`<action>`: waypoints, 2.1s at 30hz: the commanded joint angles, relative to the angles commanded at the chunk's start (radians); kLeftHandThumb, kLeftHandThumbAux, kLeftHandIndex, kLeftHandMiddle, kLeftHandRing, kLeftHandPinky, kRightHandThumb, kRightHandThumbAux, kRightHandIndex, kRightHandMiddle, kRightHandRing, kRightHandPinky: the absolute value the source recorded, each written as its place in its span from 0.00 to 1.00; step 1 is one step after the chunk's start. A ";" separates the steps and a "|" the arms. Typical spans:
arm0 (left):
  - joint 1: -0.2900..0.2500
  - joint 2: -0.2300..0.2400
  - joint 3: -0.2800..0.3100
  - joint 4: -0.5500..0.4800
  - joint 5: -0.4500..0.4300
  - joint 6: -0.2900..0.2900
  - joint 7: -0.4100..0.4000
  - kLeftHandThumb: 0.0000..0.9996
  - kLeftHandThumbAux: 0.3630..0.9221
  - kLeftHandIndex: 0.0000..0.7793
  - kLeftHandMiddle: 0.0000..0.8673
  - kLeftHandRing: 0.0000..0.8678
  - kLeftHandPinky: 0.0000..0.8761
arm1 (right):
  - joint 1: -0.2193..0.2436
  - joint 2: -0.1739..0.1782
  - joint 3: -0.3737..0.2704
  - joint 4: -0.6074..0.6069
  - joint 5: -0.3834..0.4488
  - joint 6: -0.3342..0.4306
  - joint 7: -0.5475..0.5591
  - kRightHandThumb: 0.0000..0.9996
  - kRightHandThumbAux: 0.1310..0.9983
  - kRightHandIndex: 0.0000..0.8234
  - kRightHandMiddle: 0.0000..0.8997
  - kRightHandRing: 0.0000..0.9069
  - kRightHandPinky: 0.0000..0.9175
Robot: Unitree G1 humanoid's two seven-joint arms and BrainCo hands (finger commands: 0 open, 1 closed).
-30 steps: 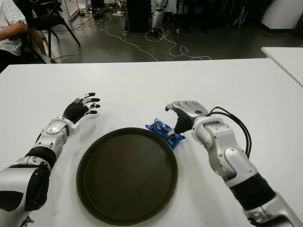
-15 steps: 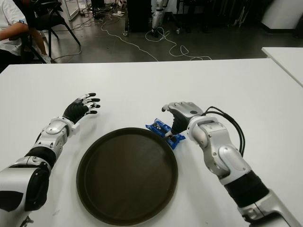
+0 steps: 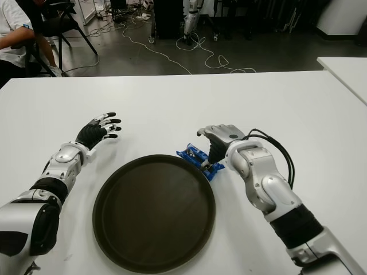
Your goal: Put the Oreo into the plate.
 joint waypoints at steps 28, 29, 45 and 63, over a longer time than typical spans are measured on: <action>0.000 0.003 -0.006 -0.001 0.006 -0.007 -0.008 0.00 0.56 0.19 0.27 0.29 0.30 | -0.021 0.011 0.003 0.067 0.014 0.003 0.002 0.00 0.61 0.20 0.22 0.22 0.19; 0.000 0.003 -0.007 -0.001 0.006 -0.008 -0.007 0.00 0.57 0.19 0.27 0.28 0.29 | -0.022 0.012 0.004 0.069 0.013 0.004 0.001 0.00 0.61 0.20 0.22 0.22 0.20; 0.002 0.001 -0.006 -0.001 0.000 -0.014 -0.009 0.00 0.48 0.20 0.26 0.28 0.29 | -0.038 0.010 0.014 0.112 0.009 -0.008 -0.001 0.00 0.61 0.19 0.21 0.23 0.21; 0.001 -0.002 -0.002 0.000 -0.005 -0.005 -0.009 0.00 0.56 0.20 0.26 0.27 0.29 | -0.044 0.012 0.022 0.123 0.006 -0.004 0.011 0.00 0.63 0.21 0.24 0.25 0.26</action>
